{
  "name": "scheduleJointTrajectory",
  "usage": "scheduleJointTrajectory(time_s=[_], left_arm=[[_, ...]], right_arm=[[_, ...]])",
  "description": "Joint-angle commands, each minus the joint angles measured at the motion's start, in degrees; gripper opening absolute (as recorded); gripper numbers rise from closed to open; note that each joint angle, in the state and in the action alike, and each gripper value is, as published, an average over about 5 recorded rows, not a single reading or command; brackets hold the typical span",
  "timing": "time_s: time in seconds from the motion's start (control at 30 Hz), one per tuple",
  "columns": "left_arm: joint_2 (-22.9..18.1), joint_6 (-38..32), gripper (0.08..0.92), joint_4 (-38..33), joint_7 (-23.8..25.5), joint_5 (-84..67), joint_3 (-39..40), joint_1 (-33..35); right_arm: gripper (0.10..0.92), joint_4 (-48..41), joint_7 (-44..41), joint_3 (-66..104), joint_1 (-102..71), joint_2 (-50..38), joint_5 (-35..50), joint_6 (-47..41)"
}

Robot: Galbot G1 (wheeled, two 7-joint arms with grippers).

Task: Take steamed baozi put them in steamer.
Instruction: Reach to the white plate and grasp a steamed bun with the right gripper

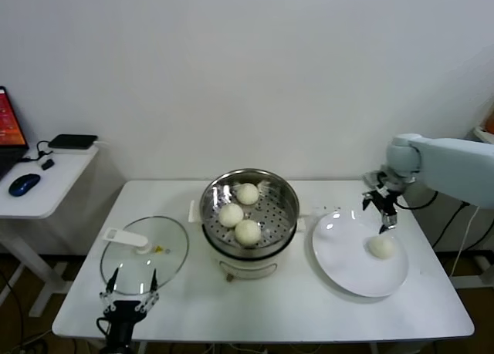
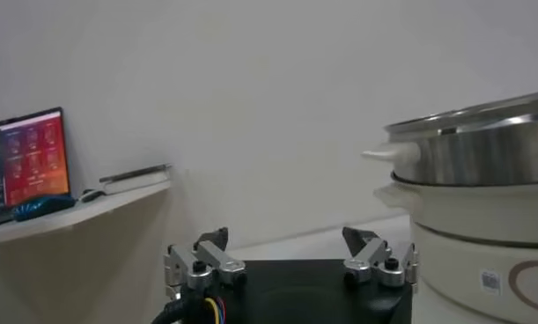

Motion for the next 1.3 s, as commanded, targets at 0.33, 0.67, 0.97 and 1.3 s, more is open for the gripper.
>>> scheduleJointTrajectory(time_s=[0.33, 0.67, 0.97, 1.3], left_arm=[[-0.58, 0.0, 0.823, 0.99, 0.1, 1.33, 0.08, 0.05], [-0.62, -0.01, 0.823, 1.48, 0.3, 1.47, -0.1, -0.05], [-0.58, -0.27, 0.823, 1.76, 0.34, 2.22, -0.15, -0.19], [-0.64, -0.38, 0.823, 1.72, 0.22, 2.1, -0.11, -0.32]], right_arm=[[0.823, -9.92, -0.29, 11.53, -14.99, -1.51, -7.53, 0.95], [0.823, -11.09, -0.25, 13.58, -17.67, -1.33, -9.07, 1.42], [0.823, -11.92, -0.42, 14.88, -18.93, -0.98, -9.5, 1.72], [0.822, -12.09, -0.13, 15.35, -19.32, -0.61, -9.77, 1.81]])
